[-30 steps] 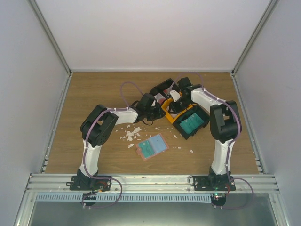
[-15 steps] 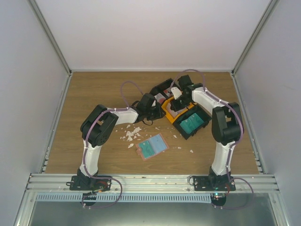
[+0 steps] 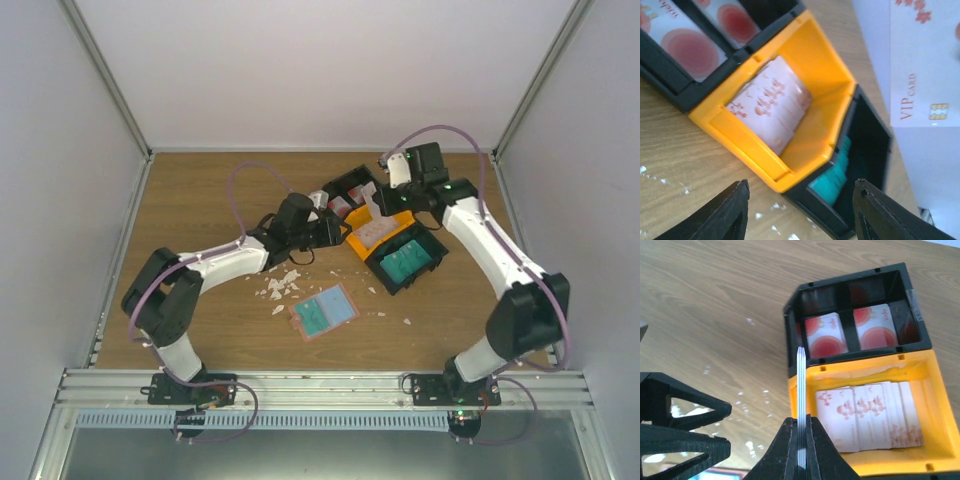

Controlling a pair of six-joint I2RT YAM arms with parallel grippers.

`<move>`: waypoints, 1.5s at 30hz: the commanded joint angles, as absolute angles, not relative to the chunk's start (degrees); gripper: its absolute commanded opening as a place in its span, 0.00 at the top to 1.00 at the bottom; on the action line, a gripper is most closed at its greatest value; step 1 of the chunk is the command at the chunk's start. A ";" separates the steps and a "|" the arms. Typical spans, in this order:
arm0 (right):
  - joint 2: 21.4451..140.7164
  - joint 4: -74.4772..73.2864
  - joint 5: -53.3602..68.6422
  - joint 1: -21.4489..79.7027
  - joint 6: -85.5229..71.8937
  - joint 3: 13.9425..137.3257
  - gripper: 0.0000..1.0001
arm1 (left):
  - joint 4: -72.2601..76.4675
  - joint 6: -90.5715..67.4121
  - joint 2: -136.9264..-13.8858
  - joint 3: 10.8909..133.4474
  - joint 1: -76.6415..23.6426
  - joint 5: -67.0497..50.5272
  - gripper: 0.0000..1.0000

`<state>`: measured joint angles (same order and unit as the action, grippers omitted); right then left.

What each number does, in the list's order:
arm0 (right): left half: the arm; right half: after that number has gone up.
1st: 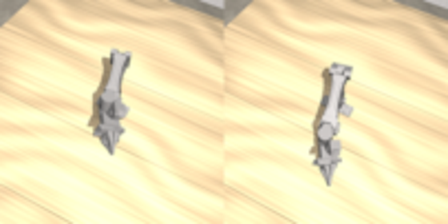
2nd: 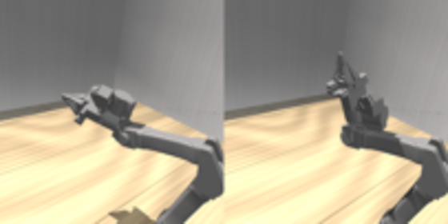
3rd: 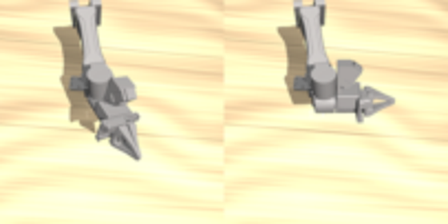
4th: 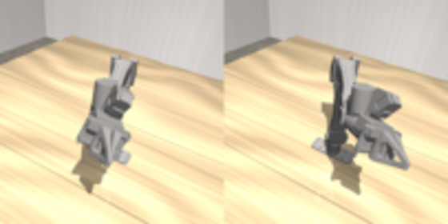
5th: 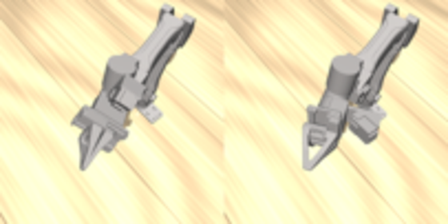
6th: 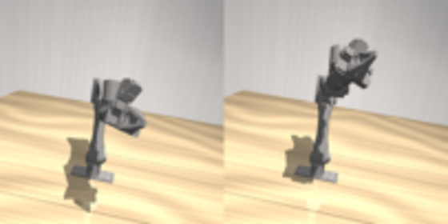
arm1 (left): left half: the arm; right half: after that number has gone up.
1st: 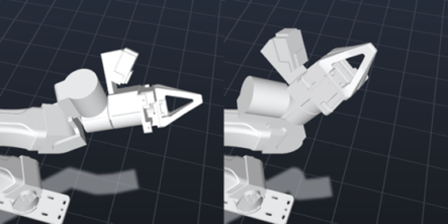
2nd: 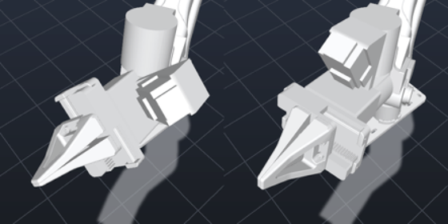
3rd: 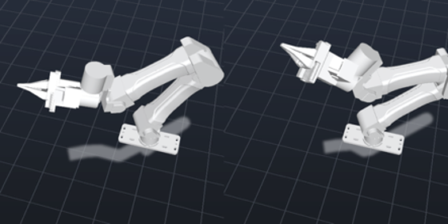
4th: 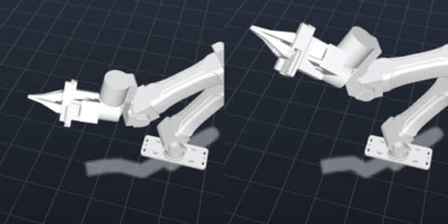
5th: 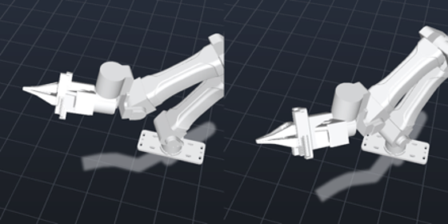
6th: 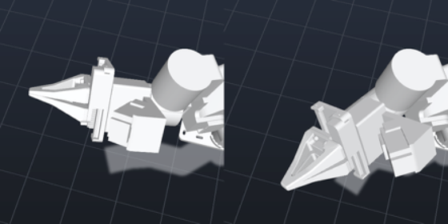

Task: Put the credit cards into the card holder
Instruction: Pick up the credit card from the storage box.

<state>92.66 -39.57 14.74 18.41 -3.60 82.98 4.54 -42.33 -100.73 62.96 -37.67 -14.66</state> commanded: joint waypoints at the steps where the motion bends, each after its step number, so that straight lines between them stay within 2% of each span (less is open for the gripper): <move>1: 83.41 -34.13 22.90 18.73 -10.98 76.06 1.00 | 11.06 -41.56 -90.83 57.32 -38.62 -16.28 0.38; 7: 70.73 -24.06 37.93 19.02 -24.88 63.01 1.00 | 16.02 -42.93 -78.45 49.27 -39.33 -24.07 0.27; 12: 62.08 -14.15 45.84 19.59 -38.35 54.66 0.99 | 15.32 -43.74 -74.27 48.60 -40.59 -29.86 0.18; 18: 57.40 -9.93 52.41 19.96 -44.18 50.65 0.99 | 14.90 -46.07 -75.06 51.25 -41.30 -33.12 0.18; 21: 57.31 -8.18 54.00 20.01 -45.51 50.10 0.99 | 15.22 -46.88 -76.12 53.23 -41.40 -34.61 0.25; 23: 57.66 -6.48 54.60 19.90 -46.36 50.02 0.99 | 15.18 -47.03 -77.04 54.68 -41.40 -35.30 0.35; 30: 60.15 -1.72 56.44 17.57 -48.05 51.74 0.98 | 14.19 -46.17 -81.99 60.74 -40.82 -36.46 0.80; 34: 61.71 -0.31 59.06 13.74 -47.24 52.91 0.87 | 14.63 -45.79 -85.27 64.38 -39.65 -38.58 0.99; 40: 62.30 4.84 60.48 7.42 -45.34 51.98 0.62 | 15.89 -45.85 -88.76 69.59 -37.81 -44.34 1.00; 45: 62.23 7.42 61.32 6.54 -42.86 50.46 0.57 | 15.91 -45.52 -89.00 71.20 -37.38 -47.48 1.00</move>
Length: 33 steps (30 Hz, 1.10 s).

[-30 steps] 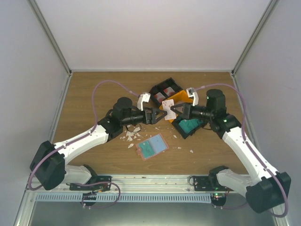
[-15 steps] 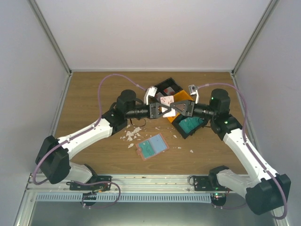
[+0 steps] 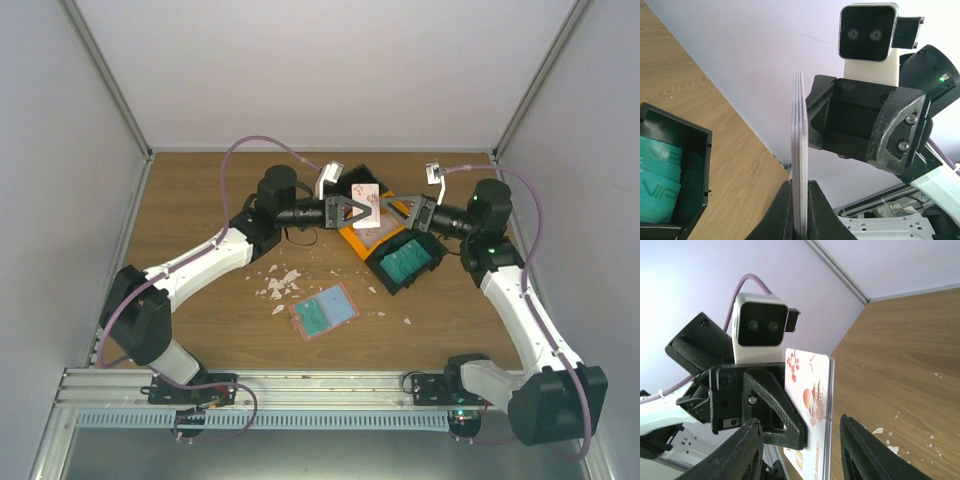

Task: Put the credit cards into the card holder
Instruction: Pick up the credit card from the storage box.

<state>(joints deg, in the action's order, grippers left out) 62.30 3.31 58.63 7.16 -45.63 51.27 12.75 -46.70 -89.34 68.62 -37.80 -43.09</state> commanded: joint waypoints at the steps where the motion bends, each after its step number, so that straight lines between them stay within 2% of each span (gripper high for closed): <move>1: 62.24 7.32 61.72 6.59 -42.22 50.29 0.57 | 16.44 -45.88 -88.83 71.13 -37.36 -47.97 1.00; 6: 61.85 7.59 64.14 6.58 -40.82 48.72 0.58 | 19.51 -48.00 -88.21 70.93 -37.27 -51.49 1.00; 13: 60.28 8.80 65.37 6.52 -41.36 46.23 0.75 | 19.77 -48.78 -86.70 70.89 -37.27 -53.01 1.00; 15: 59.61 9.19 65.59 6.59 -41.56 45.66 0.75 | 19.48 -48.79 -86.43 70.76 -37.27 -53.14 1.00; 18: 58.15 8.87 65.55 6.58 -41.36 45.32 0.68 | 19.18 -48.90 -86.16 70.74 -37.11 -53.06 1.00; 21: 56.77 7.74 65.24 6.59 -40.93 44.73 0.67 | 19.59 -49.51 -85.96 70.83 -37.09 -53.62 1.00; 33: 55.79 7.62 67.15 6.73 -40.71 42.94 0.77 | 21.13 -50.84 -85.26 70.82 -37.00 -56.16 1.00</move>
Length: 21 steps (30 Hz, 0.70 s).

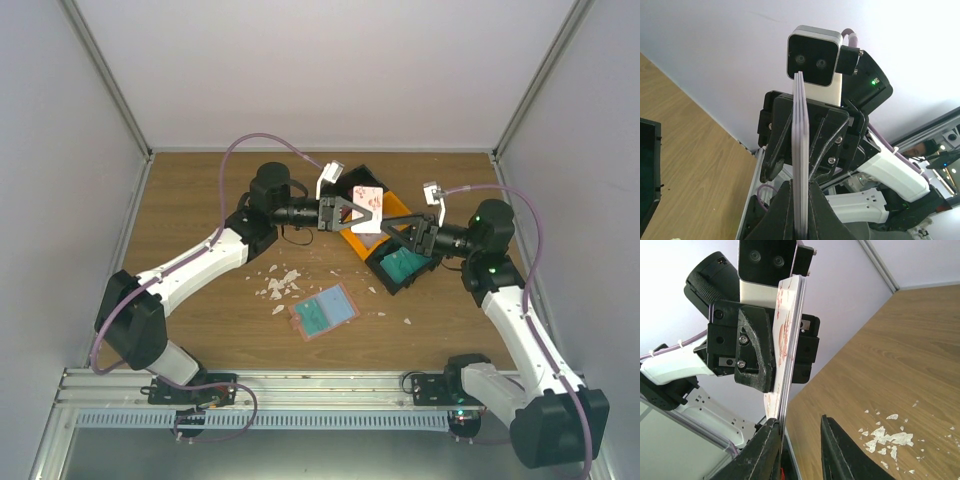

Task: Put the credit cards into the card holder
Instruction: Pick up the credit card from the storage box.

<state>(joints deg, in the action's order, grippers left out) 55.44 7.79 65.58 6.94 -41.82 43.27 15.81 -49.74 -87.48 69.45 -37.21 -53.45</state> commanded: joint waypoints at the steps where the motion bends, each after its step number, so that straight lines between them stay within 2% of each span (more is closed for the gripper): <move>1: 56.14 6.46 67.39 6.84 -40.26 43.46 0.78 | 21.47 -51.16 -85.25 70.72 -37.00 -56.45 1.00; 6: 57.49 0.55 67.89 7.46 -36.59 46.70 0.80 | 22.48 -52.10 -85.17 70.93 -37.24 -58.46 1.00; 12: 60.31 0.26 68.16 9.86 -37.45 48.41 0.79 | 24.16 -52.91 -85.43 71.26 -38.03 -60.82 1.00; 21: 62.36 17.94 68.25 11.51 -54.19 46.20 0.86 | 24.09 -56.74 -86.23 71.77 -38.06 -58.92 1.00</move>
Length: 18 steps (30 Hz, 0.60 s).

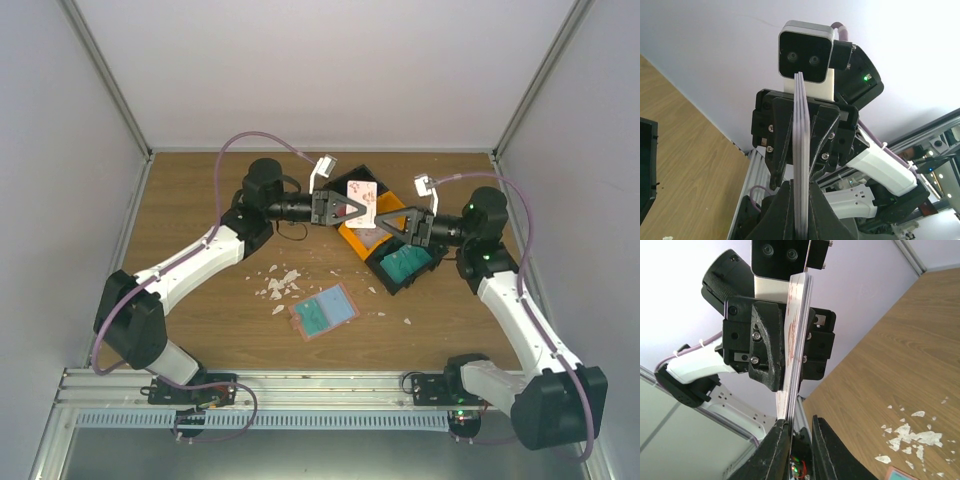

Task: Put the credit cards into the card holder
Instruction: Pick up the credit card from the storage box.

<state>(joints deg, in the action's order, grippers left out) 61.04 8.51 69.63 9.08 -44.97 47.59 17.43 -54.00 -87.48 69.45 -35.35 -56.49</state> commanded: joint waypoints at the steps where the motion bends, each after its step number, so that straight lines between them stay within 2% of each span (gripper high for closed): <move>1: 62.58 19.41 68.30 11.63 -55.54 46.17 0.87 | 24.07 -56.99 -86.56 72.07 -38.06 -58.95 1.00; 7: 65.11 15.87 68.30 13.45 -55.00 49.43 0.80 | 22.03 -56.82 -88.03 73.55 -38.06 -58.30 1.00; 11: 66.69 10.70 67.77 14.04 -51.85 51.37 0.81 | 20.04 -55.18 -88.03 73.65 -37.99 -57.65 1.00; 18: 67.90 13.39 68.03 14.75 -55.01 51.25 0.85 | 18.27 -54.54 -88.08 73.65 -37.80 -57.39 1.00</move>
<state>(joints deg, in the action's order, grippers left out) 66.04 13.37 69.49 10.66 -53.43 50.59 15.25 -55.05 -87.53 71.24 -34.22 -54.46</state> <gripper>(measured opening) 0.161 0.044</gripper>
